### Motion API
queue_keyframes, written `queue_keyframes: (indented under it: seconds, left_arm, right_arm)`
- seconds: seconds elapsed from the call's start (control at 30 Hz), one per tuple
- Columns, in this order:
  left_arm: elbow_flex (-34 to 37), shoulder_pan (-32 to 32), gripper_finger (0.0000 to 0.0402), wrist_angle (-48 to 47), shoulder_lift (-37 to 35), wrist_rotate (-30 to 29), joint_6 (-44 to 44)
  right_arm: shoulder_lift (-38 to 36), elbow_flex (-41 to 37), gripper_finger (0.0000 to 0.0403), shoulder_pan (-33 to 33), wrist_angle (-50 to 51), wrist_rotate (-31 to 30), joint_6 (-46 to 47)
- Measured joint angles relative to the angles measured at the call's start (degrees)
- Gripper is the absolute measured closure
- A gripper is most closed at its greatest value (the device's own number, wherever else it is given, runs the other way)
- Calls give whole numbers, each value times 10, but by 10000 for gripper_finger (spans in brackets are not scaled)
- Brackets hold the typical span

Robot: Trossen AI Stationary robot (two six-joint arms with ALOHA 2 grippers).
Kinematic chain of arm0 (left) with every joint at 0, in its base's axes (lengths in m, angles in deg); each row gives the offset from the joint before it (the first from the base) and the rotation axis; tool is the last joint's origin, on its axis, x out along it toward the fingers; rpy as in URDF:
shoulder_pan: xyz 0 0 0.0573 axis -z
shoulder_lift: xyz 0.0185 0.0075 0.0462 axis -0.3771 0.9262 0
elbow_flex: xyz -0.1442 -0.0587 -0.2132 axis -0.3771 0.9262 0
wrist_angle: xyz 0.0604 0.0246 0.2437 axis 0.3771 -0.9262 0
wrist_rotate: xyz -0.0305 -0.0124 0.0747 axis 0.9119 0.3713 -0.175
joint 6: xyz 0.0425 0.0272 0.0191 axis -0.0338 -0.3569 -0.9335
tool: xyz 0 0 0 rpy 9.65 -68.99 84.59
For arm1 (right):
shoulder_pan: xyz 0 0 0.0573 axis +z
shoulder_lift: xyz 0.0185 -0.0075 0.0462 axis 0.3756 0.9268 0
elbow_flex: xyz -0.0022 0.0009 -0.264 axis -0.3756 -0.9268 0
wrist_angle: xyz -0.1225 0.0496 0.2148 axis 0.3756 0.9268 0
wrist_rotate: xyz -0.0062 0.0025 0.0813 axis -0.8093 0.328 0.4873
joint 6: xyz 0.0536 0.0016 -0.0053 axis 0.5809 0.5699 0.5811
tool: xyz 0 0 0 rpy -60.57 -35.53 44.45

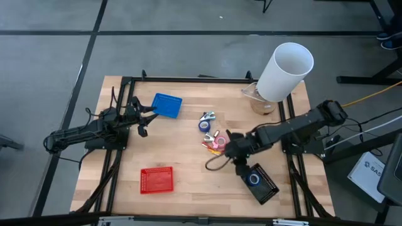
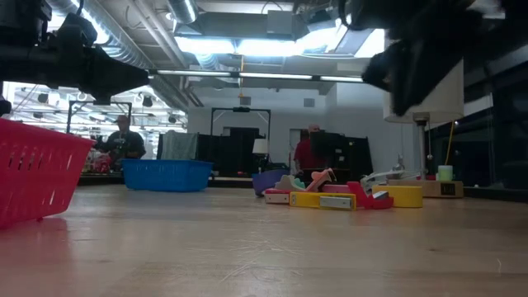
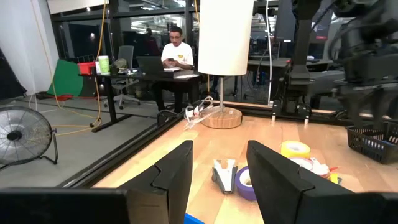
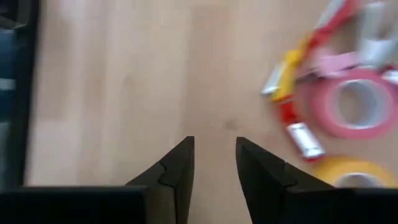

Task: Pick and place Stapler, Stapler remover, tape
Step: Put the yellow tape into the black bin

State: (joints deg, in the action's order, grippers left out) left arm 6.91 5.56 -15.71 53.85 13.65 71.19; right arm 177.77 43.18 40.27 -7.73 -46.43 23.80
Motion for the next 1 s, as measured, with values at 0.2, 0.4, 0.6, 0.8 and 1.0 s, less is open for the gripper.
queue_keyframes:
  seconds: [0.2, 0.4, 0.6, 0.8, 1.0]
  left_arm:
    - [0, 0, 253, 0, 0, 0, 0]
    - [0, 0, 253, 0, 0, 0, 0]
    - [0, 0, 253, 0, 0, 0, 0]
    - [0, 0, 253, 0, 0, 0, 0]
    - [0, 0, 253, 0, 0, 0, 0]
  right_arm:
    - [0, -32, 284, -40, 11, -42, -1]
    - [0, -88, 284, -59, 4, -42, 11]
    - [0, -133, 284, -68, -44, -53, 11]
    - [0, -167, 284, -78, -92, -85, -4]
    - [12, -178, 284, -85, -94, -87, -5]
